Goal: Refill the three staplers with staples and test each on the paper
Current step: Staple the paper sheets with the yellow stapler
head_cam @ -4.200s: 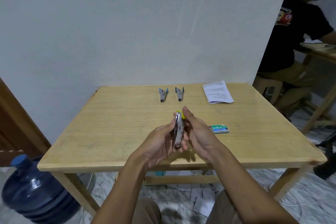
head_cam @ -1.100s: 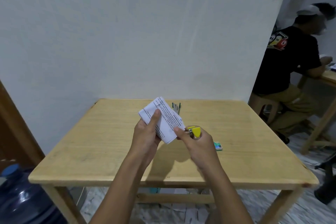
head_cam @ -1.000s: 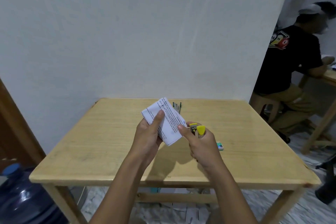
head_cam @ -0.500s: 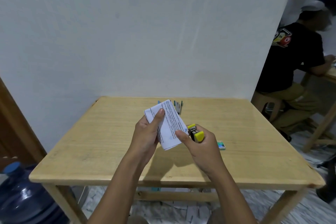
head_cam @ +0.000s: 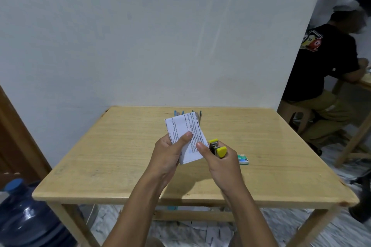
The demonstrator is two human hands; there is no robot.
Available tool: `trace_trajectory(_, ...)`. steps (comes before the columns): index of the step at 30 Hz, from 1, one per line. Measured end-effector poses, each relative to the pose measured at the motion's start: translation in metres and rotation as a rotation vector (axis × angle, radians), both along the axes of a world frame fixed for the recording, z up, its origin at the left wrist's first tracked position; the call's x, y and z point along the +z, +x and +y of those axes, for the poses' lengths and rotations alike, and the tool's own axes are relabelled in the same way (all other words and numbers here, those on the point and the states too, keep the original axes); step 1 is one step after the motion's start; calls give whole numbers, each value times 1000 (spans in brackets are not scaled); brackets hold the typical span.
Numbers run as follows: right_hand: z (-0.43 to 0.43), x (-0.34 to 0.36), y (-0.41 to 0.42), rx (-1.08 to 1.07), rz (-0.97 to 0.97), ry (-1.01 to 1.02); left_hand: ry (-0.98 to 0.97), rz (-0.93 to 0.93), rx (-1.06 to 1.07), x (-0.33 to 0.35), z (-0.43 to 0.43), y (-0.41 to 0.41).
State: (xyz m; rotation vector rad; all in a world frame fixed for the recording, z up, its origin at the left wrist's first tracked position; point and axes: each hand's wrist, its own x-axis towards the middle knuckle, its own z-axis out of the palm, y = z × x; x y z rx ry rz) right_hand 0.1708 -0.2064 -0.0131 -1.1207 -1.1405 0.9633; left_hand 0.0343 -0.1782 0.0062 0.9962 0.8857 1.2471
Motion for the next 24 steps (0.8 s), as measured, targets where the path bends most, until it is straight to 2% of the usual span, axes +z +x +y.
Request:
trace_trajectory(7,1,1,3,-9,4,7,-22,-6,-118,-8,-8,2)
trace_trajectory(10,3,-5,4,49,-4,-78,4,3,-7,-10,-7,2)
trace_trajectory(14,1,-5,5,201,87,-240,47,-31,131,-12,-5,5)
trace_trajectory(19,-6,-6,4,389,43,-255,51,-6,188,-18,-11,12)
trace_trajectory(24,-6,-8,4,419,17,-192,50,37,226,-20,-14,14)
